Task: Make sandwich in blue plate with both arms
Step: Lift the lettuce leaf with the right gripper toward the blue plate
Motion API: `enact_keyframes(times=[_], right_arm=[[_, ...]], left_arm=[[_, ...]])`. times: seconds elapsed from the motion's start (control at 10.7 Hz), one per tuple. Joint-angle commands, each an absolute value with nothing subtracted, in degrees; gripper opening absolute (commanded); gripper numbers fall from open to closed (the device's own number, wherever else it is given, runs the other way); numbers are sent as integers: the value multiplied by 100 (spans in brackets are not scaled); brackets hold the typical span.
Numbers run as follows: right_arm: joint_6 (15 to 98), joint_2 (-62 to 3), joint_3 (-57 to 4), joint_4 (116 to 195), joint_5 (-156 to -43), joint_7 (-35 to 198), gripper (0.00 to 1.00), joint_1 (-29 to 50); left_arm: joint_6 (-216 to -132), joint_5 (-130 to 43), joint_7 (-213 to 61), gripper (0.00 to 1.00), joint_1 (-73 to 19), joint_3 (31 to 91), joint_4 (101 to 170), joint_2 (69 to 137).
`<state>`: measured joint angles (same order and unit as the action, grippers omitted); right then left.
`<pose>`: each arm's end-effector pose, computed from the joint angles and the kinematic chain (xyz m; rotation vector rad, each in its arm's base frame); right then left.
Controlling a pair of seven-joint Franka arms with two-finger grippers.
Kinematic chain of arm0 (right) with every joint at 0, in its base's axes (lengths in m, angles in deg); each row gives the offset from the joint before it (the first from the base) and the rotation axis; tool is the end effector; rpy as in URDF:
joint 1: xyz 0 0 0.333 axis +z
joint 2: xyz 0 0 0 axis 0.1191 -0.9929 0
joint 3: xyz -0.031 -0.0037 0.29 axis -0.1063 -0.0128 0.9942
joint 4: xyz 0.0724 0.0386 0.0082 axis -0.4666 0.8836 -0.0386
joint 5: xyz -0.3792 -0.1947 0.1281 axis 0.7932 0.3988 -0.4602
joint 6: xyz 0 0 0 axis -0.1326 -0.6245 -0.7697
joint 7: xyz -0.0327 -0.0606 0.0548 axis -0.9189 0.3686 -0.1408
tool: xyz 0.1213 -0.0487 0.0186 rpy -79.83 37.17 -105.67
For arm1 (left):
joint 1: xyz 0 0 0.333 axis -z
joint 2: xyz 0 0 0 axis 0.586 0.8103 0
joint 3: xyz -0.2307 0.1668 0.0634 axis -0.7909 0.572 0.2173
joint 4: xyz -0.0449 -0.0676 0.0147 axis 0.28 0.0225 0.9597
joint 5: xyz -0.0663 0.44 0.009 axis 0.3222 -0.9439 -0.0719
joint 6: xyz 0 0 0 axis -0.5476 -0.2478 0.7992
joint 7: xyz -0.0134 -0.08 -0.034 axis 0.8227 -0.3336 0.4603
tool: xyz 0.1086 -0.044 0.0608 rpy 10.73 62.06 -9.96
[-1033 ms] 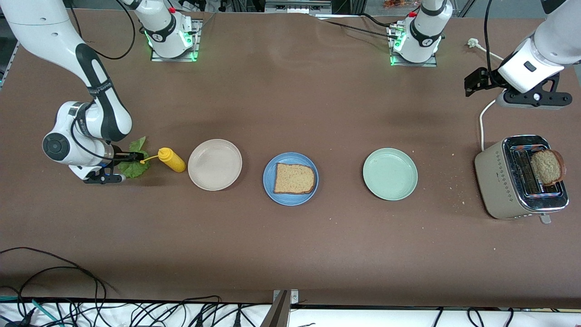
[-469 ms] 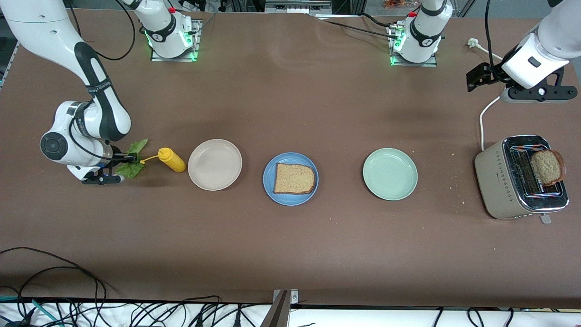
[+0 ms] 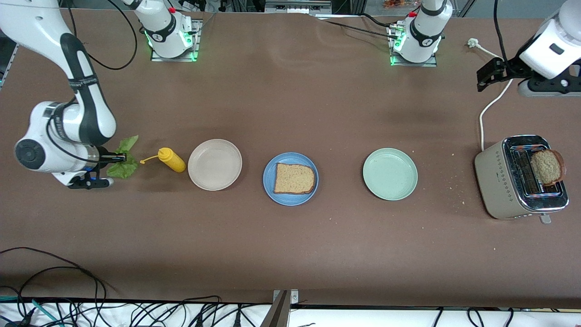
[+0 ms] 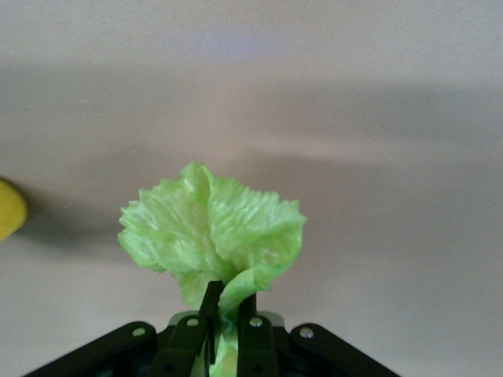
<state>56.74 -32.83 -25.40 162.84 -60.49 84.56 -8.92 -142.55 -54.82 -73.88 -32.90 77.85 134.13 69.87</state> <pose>0.6235 -0.0731 0.1696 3.0774 0.0798 -0.4697 0.5563 -0.0403 0.5712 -3.0891 0.0128 0.1292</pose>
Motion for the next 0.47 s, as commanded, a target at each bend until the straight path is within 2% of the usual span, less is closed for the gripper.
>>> enact_keyframes(times=[0.0, 0.38], right_arm=[[3937, -3216, -2437, 15145, -6049, 8555, 10, -912], [2317, -3190, -1929, 13808, -6163, 8240, 9, -895]], left_arm=[[-14149, -5545, -7405, 100, -3315, 7747, 12385, 7770], [-14123, -5458, -7431, 100, -3324, 7721, 12393, 7762]])
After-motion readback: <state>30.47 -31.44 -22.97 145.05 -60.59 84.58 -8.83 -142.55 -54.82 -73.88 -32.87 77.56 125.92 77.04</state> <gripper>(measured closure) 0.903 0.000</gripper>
